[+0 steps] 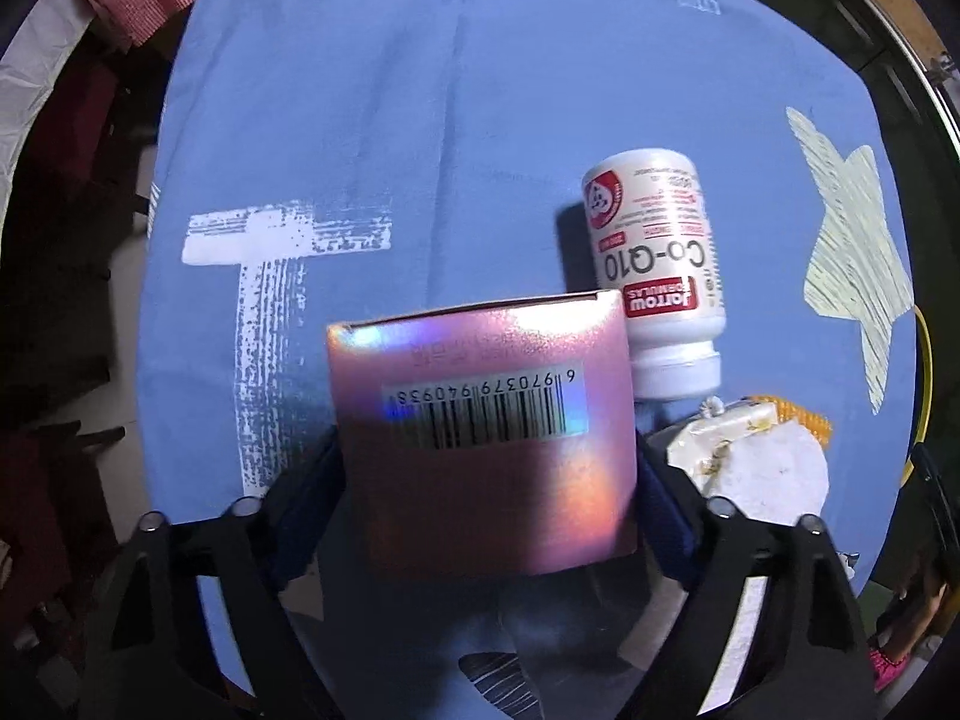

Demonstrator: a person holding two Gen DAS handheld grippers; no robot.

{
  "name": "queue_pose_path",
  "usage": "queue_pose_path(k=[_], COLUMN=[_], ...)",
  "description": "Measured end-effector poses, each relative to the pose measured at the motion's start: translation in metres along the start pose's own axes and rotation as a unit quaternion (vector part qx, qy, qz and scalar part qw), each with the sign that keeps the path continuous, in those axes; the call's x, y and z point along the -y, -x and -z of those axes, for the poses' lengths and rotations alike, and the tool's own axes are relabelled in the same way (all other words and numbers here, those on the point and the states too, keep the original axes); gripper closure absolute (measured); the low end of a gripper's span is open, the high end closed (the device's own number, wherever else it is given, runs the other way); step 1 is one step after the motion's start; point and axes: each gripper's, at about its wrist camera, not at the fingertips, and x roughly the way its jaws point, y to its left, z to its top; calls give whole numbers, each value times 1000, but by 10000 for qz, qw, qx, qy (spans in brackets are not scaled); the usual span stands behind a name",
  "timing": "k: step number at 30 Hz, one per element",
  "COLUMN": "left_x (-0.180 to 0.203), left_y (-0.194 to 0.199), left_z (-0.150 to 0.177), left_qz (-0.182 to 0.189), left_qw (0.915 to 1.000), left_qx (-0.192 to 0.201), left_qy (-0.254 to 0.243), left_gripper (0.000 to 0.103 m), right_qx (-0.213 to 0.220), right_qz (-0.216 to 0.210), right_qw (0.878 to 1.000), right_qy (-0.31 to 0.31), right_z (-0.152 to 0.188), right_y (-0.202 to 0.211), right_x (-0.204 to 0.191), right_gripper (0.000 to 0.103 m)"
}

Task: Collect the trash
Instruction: 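Grasp the pink barcode box with the left gripper and lift it, then carry the pink box over the bin and open the left gripper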

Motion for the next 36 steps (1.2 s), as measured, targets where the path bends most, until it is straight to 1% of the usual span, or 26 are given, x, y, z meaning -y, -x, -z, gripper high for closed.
queue_pose_path(k=[3, 8, 12, 16, 18, 20, 23, 26, 29, 30, 31, 32, 33, 34, 35, 36], left_x=[-1, -5, -11, -11, -10, -1, 18, 50, 101, 125, 141, 165, 181, 204, 220, 246], left_y=[-4, 4, 25, 53, 71, 85, 105, 127, 141, 145, 146, 147, 146, 147, 146, 145], left_z=[-1, 1, 3, 7, 14, 21, 23, 29, 36, 39, 41, 43, 43, 46, 47, 50], left_qz=[8, 11, 30, 67, 106, 119, 196, 362, 551, 633, 684, 779, 834, 910, 953, 1009], left_qw=[10000, 9997, 9990, 9978, 9965, 9948, 9910, 9845, 9731, 9668, 9630, 9570, 9534, 9468, 9416, 9338], left_qx=[-61, 79, 291, 528, 653, 763, 896, 996, 1080, 1087, 1080, 1049, 1031, 1016, 1011, 983], left_qy=[-69, -251, -326, -397, -505, -669, -978, -1398, -1959, -2222, -2372, -2590, -2710, -2917, -3066, -3289], left_gripper=[25, 27, 27, 27, 27, 27, 27, 27, 27, 27, 27, 27, 27, 27, 27, 26], right_qx=[-12, 11, 24, 55, 78, 102, 175, 272, 427, 465, 506, 538, 583, 630, 676, 706], right_qz=[-40, -45, -8, -3, -1, 1, 12, 44, 157, 195, 241, 273, 311, 338, 363, 387], right_qw=[10000, 10000, 10000, 10000, 10000, 9999, 9998, 9995, 9986, 9983, 9978, 9975, 9969, 9963, 9956, 9951], right_qy=[38, 46, 39, 23, 9, -7, -65, -144, -260, -297, -340, -374, -427, -486, -543, -577], right_z=[0, 0, -1, -1, -1, -1, 2, 6, 17, 20, 25, 28, 33, 37, 42, 44], right_y=[-2, -2, 0, 3, 5, 7, 13, 23, 41, 46, 51, 56, 62, 68, 73, 77], right_x=[-3, -7, -8, -9, -9, -8, -4, 2, 15, 19, 24, 28, 34, 40, 45, 48], right_gripper=[53, 53, 53, 53, 53, 53, 53, 53, 53, 53, 53, 53, 53, 53, 53, 53])
